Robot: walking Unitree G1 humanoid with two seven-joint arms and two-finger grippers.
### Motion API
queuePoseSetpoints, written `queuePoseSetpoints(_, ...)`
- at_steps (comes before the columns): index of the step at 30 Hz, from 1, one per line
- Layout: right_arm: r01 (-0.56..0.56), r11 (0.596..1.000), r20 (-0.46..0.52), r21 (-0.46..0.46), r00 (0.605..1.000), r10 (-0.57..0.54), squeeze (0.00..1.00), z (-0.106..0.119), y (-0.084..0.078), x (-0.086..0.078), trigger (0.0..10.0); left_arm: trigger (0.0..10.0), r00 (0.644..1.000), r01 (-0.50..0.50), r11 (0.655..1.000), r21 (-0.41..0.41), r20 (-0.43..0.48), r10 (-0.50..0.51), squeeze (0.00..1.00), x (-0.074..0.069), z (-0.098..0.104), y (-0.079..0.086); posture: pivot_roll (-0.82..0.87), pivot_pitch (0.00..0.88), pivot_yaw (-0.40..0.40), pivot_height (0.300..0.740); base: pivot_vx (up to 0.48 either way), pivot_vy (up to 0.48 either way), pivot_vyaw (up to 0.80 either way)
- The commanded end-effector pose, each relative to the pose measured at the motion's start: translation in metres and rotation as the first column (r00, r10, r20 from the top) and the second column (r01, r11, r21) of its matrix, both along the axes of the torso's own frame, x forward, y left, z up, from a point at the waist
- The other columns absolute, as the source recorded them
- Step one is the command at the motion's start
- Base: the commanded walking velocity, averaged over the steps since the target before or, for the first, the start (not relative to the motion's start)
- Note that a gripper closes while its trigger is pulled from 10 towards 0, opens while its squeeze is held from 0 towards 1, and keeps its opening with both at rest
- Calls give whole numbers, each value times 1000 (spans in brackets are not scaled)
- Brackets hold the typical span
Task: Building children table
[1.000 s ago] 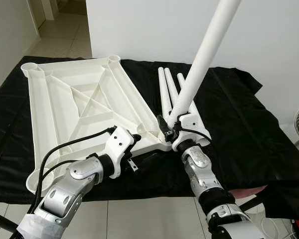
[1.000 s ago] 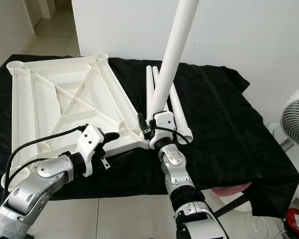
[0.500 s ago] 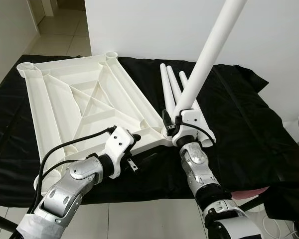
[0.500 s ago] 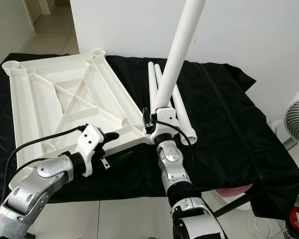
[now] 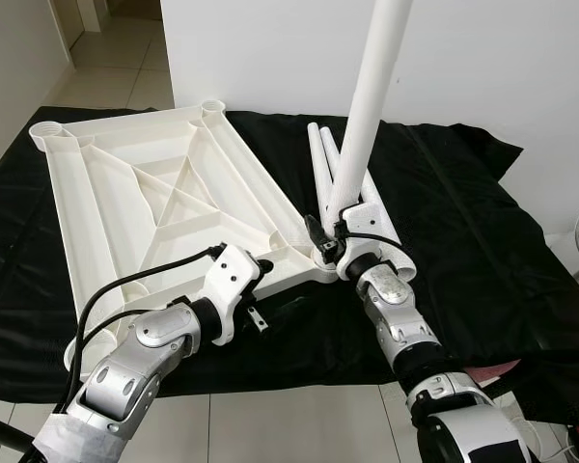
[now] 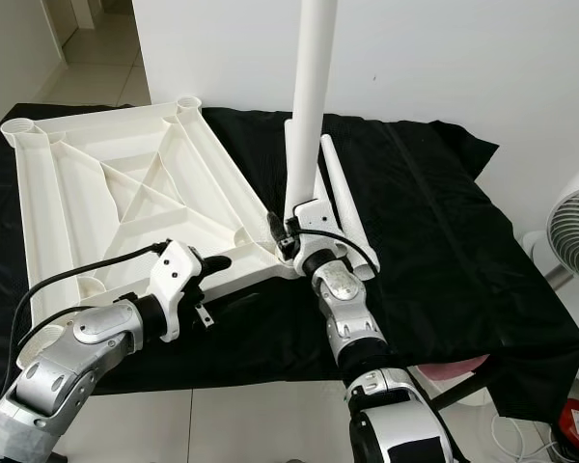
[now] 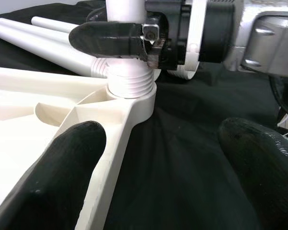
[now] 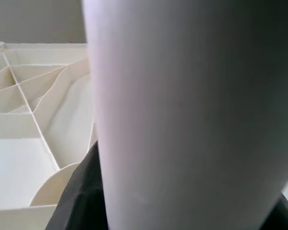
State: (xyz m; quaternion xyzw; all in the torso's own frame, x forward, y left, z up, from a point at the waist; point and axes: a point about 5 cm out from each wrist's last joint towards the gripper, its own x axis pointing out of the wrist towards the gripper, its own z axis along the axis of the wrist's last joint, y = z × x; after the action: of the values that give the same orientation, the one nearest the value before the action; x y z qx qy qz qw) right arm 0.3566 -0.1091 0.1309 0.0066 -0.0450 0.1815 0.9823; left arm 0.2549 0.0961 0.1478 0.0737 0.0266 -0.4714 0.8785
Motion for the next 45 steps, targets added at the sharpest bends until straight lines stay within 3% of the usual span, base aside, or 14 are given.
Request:
queuePoseSetpoints(1,72,997,-156,13,985,-69,0,-29,-14,-5,10000,10000,998,64,998,-6,-6,-64,0,-3,1,-4,58,23,-72,740,0,0,0)
queuePoseSetpoints(4,155,982,-204,105,970,-131,0,-33,-20,-6,10000,10000,998,64,998,-5,-6,-64,0,-3,1,-4,60,23,-71,740,0,0,0)
queuePoseSetpoints(11,182,978,-215,106,964,-157,0,-35,-22,-6,10000,10000,998,63,998,-4,-5,-63,0,-4,1,-4,59,22,-71,740,0,0,0)
queuePoseSetpoints(21,57,996,-169,-70,983,-68,0,-44,-6,-17,10000,10000,998,66,998,1,-3,-66,0,-4,1,-4,58,12,-73,740,0,0,0)
queuePoseSetpoints(33,62,996,-190,-71,979,-75,0,-49,-8,-20,10000,10000,998,68,998,1,-2,-68,0,-4,0,-5,56,2,-75,740,0,0,0)
queuePoseSetpoints(45,212,976,-166,-50,962,-217,0,-47,-3,-17,10000,10000,997,74,997,3,-2,-74,0,-5,1,-5,59,10,-73,740,0,0,0)
